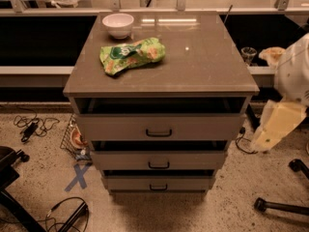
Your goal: Open middle drawer
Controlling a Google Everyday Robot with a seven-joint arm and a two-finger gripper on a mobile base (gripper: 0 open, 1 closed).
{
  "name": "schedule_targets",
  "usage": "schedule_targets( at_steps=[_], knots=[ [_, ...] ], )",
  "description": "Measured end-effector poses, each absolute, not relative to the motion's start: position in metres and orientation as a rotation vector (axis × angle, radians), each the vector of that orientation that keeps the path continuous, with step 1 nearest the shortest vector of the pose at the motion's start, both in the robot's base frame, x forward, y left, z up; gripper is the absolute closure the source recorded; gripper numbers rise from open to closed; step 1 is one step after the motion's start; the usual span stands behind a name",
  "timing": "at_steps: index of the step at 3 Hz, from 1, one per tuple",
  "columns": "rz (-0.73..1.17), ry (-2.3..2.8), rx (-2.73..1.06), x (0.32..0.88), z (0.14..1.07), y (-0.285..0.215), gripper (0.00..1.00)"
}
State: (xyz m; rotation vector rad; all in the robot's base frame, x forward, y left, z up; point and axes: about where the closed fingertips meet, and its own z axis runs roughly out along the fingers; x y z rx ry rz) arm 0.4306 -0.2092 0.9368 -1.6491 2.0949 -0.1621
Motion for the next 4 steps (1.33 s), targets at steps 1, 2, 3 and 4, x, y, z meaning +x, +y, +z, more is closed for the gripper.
schedule_targets(
  at_steps=[1,2,3,4],
  knots=[
    [-0.163,2.053,-1.635,0.419,0.890,-0.195,0.00],
    [-0.191,2.020,-1.595,0.424,0.855,-0.183,0.00],
    [-0.223,1.991,-1.512,0.444,0.835,-0.169,0.00],
    [-0.246,1.966,-1.478,0.453,0.840,-0.168,0.00]
  ],
)
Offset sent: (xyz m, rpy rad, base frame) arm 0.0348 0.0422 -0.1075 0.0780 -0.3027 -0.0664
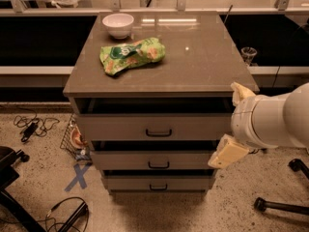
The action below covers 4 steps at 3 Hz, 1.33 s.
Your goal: Open middle drawer
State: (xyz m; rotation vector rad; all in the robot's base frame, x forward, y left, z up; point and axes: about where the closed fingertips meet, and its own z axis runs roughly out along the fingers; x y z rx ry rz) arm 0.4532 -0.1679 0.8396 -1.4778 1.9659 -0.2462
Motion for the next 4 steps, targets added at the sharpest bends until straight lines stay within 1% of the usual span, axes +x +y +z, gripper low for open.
schedule_targets(
  at_steps=[1,2,3,4],
  knots=[
    [-0.269,1.978,-1.498,0.456,0.823,-0.166,0.00],
    [-0.303,1.987,-1.544,0.460,0.773,-0.159,0.00],
    [-0.367,1.968,-1.568,0.459,0.695,-0.179,0.00],
    [-0.453,1.904,-1.642,0.490,0.623,-0.240,0.00]
  ],
)
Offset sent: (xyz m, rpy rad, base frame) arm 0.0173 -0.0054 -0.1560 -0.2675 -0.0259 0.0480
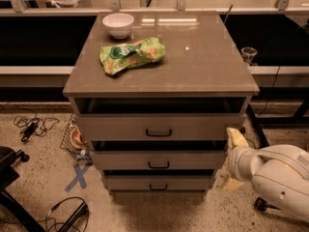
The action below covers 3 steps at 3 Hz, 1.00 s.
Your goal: Open middle drawer
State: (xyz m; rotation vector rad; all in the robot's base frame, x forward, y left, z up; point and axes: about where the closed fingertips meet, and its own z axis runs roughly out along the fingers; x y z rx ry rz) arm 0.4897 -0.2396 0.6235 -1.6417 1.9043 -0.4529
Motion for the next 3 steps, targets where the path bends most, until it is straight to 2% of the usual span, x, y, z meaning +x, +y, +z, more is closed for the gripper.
schedule_targets(
  at_steps=[3],
  knots=[
    [-0.544,1.852,-1.802,0.490,0.609,-0.243,0.00]
  ],
)
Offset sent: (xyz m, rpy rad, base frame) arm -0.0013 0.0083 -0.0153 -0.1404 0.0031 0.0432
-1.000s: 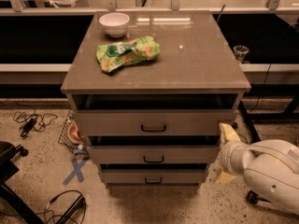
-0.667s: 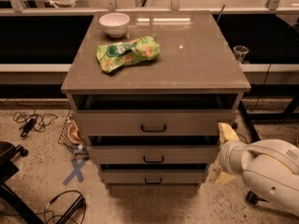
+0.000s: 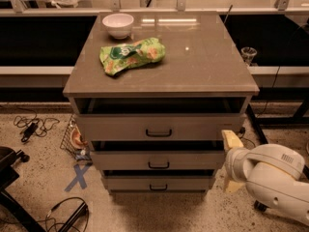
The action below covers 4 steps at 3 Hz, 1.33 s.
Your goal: Open middle drawer
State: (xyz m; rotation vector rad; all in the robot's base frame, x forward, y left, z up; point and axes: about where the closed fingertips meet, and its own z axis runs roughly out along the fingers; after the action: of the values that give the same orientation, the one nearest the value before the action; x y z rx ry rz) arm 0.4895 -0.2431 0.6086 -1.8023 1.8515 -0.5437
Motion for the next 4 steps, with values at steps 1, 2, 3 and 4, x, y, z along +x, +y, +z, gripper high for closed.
schedule_targets(
  at_steps=[1,2,3,4],
  knots=[
    [-0.577,1.797,-1.913,0.496,0.583,-0.239,0.00],
    [-0.571,1.734,-2.010,0.504,0.548,-0.223,0.00],
    [-0.510,1.710,-2.060,0.514,0.509,-0.205,0.00],
    [-0.414,1.730,-2.085,0.523,0.467,-0.193,0.00]
  ],
)
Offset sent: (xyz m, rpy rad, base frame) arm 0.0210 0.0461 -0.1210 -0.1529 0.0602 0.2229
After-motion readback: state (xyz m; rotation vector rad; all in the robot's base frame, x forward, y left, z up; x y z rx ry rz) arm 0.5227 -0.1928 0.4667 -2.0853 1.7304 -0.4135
